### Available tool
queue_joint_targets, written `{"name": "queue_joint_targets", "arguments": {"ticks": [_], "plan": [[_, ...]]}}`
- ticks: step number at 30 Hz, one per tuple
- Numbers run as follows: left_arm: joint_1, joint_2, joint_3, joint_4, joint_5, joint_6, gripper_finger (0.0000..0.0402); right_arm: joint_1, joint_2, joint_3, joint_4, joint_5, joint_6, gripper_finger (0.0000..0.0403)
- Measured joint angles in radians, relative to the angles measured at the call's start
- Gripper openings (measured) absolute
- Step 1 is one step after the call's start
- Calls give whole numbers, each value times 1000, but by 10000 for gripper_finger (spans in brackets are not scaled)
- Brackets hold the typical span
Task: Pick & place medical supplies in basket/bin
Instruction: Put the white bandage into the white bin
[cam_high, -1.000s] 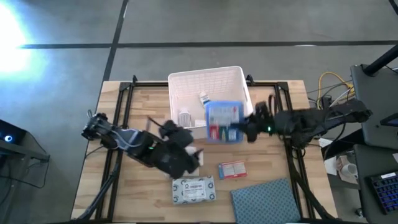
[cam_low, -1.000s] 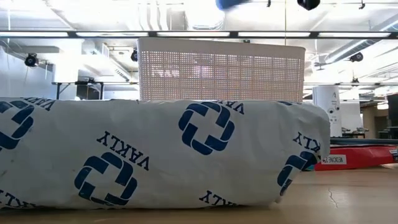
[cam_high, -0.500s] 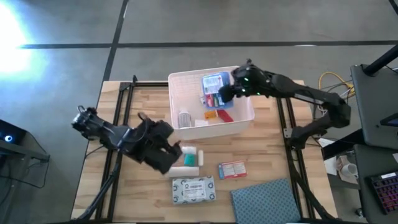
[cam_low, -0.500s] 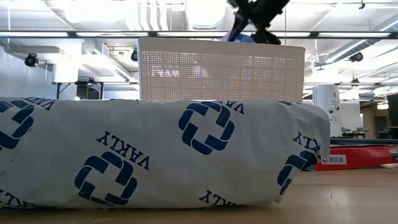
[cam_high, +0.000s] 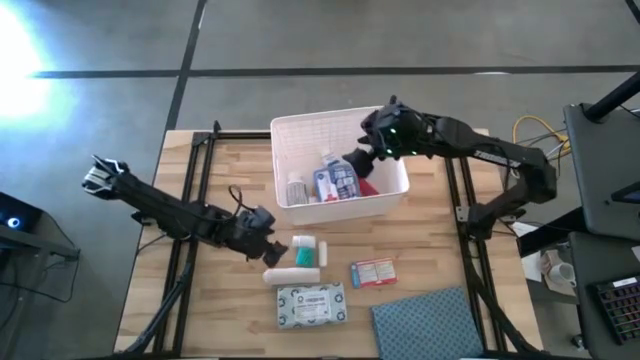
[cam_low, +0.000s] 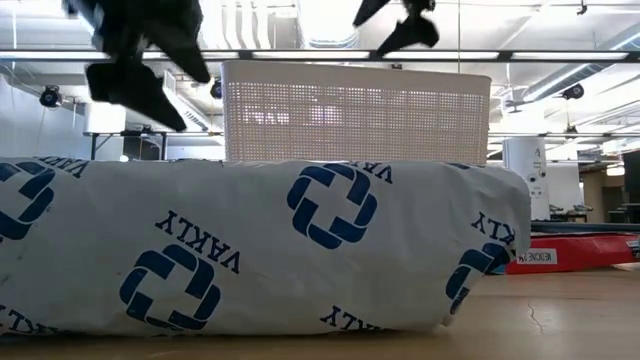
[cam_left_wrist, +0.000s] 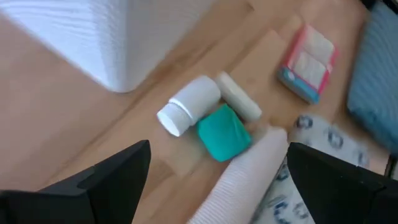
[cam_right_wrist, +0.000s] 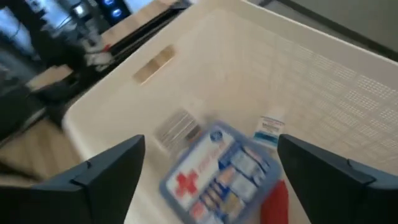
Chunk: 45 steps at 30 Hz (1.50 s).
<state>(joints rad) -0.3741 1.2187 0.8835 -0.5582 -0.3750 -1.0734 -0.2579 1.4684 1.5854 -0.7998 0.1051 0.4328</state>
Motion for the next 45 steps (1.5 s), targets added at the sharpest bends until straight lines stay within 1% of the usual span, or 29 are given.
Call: {"name": "queue_joint_targets", "arguments": {"ticks": [3,5,7,9,12,15,17,20,26,30,35,39,42,45], "plan": [[-17,-14,-104,157,26,188,354,65,-50,-2,-49,21,-49,362],[-34,-13,-136,205,46,280,354,125,-81,-2,-92,65,-80,363],[-48,-9,-141,226,60,354,354,197,-108,-3,-135,121,-93,363],[-61,2,-126,211,66,410,354,268,-131,-4,-178,197,-88,363],[-77,29,-92,210,71,473,354,361,-151,-4,-245,303,-45,363],[-87,70,-68,211,72,516,354,427,-154,-6,-309,340,30,363],[-88,106,-61,200,74,521,354,458,-151,-11,-347,340,85,363],[-88,164,-44,201,107,503,354,496,-140,-25,-382,342,142,363],[-90,289,-7,194,161,451,354,538,-120,-79,-384,342,195,363],[-90,360,18,156,170,438,354,555,-118,-123,-372,341,234,363],[-90,417,61,64,168,406,354,573,-118,-170,-363,340,279,363],[-89,451,56,9,167,400,353,577,-118,-206,-327,340,294,363],[-89,459,46,-26,167,360,339,577,-118,-220,-305,340,294,363],[-89,448,44,-62,166,327,306,577,-118,-229,-278,340,294,363]]}}
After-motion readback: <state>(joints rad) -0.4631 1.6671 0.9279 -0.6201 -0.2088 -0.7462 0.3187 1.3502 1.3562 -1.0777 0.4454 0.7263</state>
